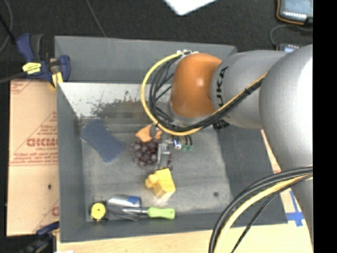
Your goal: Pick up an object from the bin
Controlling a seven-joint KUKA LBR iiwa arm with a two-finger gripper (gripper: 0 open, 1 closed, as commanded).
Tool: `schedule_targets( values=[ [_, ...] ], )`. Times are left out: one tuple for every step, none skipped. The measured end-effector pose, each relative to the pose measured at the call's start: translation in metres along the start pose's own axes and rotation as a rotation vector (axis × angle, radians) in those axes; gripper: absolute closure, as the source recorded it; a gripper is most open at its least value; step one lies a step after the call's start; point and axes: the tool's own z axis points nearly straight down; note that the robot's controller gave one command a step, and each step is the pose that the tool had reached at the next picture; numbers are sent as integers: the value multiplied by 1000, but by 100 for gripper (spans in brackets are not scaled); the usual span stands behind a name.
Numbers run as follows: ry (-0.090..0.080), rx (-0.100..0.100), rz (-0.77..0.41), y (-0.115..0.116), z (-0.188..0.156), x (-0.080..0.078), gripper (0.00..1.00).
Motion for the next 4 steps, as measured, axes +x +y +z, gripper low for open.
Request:
schedule_targets(
  values=[
    [-25, -1, 228, 3, 28, 10, 100],
    [-25, -1, 228, 3, 28, 10, 100],
    [-21, 0, 238, 5, -60, 6, 0],
    [-26, -2, 245, 7, -121, 1, 0]
  ],
)
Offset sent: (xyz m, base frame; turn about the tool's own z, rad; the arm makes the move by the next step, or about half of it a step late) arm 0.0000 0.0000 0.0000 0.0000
